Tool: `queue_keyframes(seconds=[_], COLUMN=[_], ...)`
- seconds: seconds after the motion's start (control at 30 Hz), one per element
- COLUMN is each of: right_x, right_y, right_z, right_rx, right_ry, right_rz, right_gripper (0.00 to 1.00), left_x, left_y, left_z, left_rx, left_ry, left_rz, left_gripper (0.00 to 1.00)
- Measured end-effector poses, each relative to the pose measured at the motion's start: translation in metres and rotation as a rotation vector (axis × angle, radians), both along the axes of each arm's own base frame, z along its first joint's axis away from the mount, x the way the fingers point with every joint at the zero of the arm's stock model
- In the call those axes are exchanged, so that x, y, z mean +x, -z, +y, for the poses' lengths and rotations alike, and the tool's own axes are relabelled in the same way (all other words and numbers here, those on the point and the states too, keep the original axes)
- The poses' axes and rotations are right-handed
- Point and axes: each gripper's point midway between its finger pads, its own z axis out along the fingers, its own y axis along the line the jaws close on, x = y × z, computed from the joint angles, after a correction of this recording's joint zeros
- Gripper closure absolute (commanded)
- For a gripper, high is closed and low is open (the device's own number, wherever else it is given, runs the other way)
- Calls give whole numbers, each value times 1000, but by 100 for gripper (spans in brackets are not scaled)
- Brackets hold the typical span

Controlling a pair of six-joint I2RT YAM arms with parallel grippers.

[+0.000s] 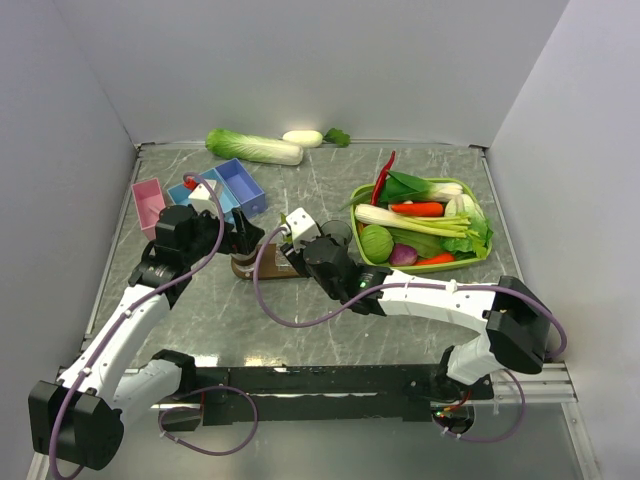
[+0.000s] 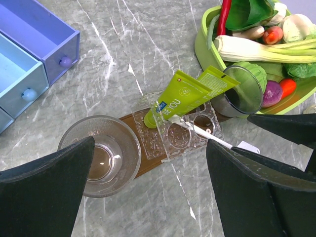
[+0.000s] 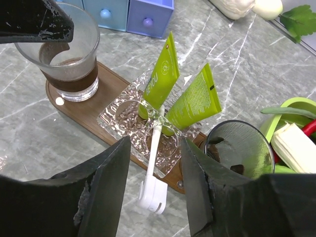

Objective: Prepare toiletry sets of a toothbrush and toothpaste on the tray
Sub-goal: Place the toothbrush in the toothpaste holder.

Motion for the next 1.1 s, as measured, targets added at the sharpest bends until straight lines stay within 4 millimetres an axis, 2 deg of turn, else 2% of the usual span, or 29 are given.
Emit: queue_keyframes(seconds=[0.13,0.27,0.33,0.43,0.53,0.7,0.83,1.0,1.1], right_x=[0,-2,-4,-8,-6,20,37,38,32], right_y=[-1,-1,-3,-13,-33,-77,-102,-118,-125], right_z=[1,2,3,2,-5,-38,-82,-114,-123], right_rx=[5,22,33,75,164,327,406,457,496], right_ry=[-1,-6,-18,-40,-65,-46,7,33,23], right_rz=[1,12,20,41,84,131,149,154,155], right_gripper=[38,27,26,25,24,24,25,25,25], left_x=[0,0,1,4,9,25,37,40,43], left_y=[0,0,0,0,-1,1,11,43,62], left_z=[0,0,1,7,19,67,120,190,209], left_rx=[0,0,2,11,19,35,56,47,31], left_ry=[0,-2,-8,-41,-106,-306,-506,-733,-788], left_rz=[0,0,0,-3,-9,-2,57,185,259], left_gripper=[1,1,1,1,1,4,21,30,31])
